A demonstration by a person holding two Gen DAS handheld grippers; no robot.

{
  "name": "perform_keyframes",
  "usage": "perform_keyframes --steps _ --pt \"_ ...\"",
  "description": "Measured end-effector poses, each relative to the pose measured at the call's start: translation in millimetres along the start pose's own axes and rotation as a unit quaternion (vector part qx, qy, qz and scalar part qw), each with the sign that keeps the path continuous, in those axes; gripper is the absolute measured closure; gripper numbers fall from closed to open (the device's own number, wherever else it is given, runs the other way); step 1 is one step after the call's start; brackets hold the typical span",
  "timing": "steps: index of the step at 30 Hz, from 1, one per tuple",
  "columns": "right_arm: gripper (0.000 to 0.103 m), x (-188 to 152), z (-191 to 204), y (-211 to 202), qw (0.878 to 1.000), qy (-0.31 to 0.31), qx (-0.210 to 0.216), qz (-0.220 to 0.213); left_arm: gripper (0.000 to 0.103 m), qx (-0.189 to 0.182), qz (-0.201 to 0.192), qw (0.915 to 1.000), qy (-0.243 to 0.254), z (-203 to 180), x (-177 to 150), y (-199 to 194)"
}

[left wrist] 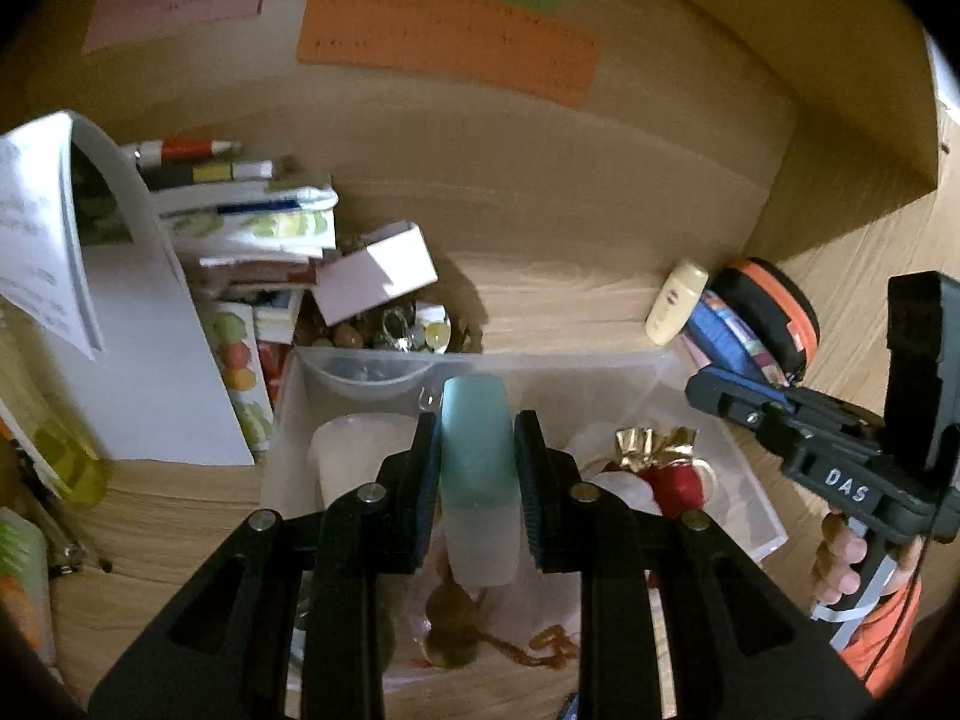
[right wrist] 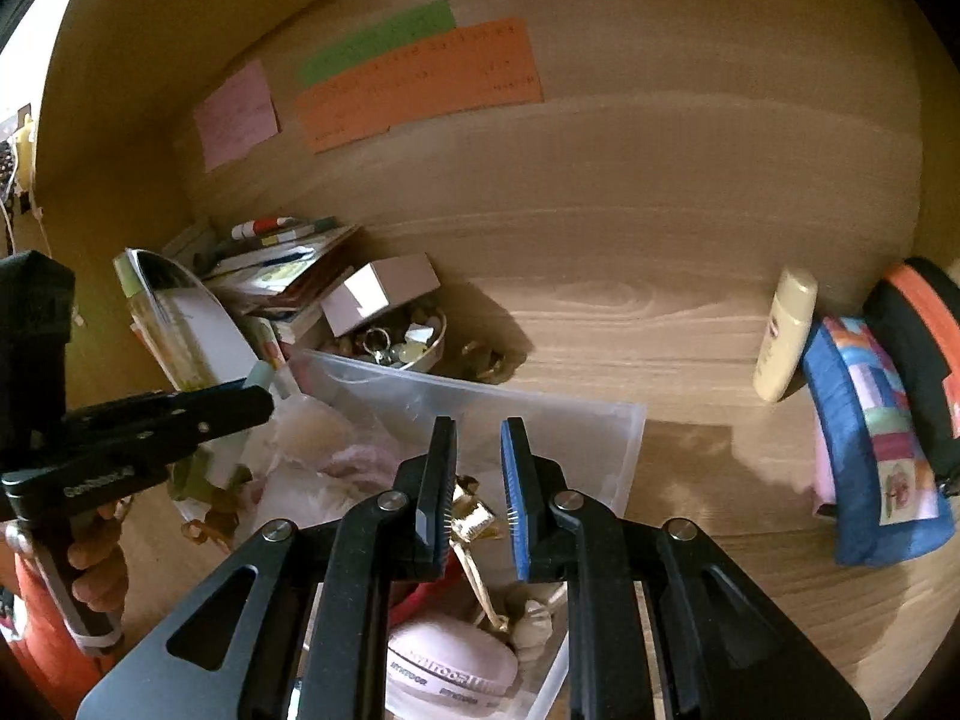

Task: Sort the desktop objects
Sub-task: 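Carry the mint tube and blue card into the box and open both tools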

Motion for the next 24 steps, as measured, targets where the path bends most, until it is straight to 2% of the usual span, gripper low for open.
perform_keyframes --steps 7,9,11,16,17,19,24 --pt "0.089 -3.5 -6.4 1.8 1.0 0.018 0.015 -0.001 0.079 0.001 0.013 0.9999 0.008 -1.0 -6.8 10.3" --pt "0.084 -4.4 -5.0 2.8 1.0 0.017 0.017 0.002 0.078 0.002 0.012 0.9999 0.01 -2.5 -7.4 9.8" --pt "0.073 -4.4 -2.1 2.8 1.0 0.014 0.018 0.002 0.076 0.004 0.007 0.9999 0.012 -4.6 -5.8 6.1" --pt "0.07 1.6 8.0 -6.5 1.0 0.0 0.019 -0.011 0.068 0.002 -0.015 0.9997 0.017 -8.7 0.7 -12.3" --pt "0.069 3.4 10.1 -9.2 1.0 -0.003 0.019 -0.014 0.064 0.001 -0.02 0.9996 0.019 -10.2 1.6 -17.2" --pt "0.065 6.4 14.2 -14.7 1.0 -0.01 0.014 -0.019 0.051 0.002 -0.03 0.9994 0.02 -10.9 2.5 -25.5" --pt "0.056 10.0 26.6 -35.9 0.999 -0.026 0.007 -0.038 0.047 0.021 -0.054 0.9978 0.033 -9.3 2.4 -48.9"
Point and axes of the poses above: each gripper's, at about its wrist camera, not at the fingertips, and y roughly the way its jaws point, z to its left, x to its top, the point moved 8 cm from there along y, roughly the way its jaws point, and after that the axes turned 7 degrees about -y, right-handed, at the moved point
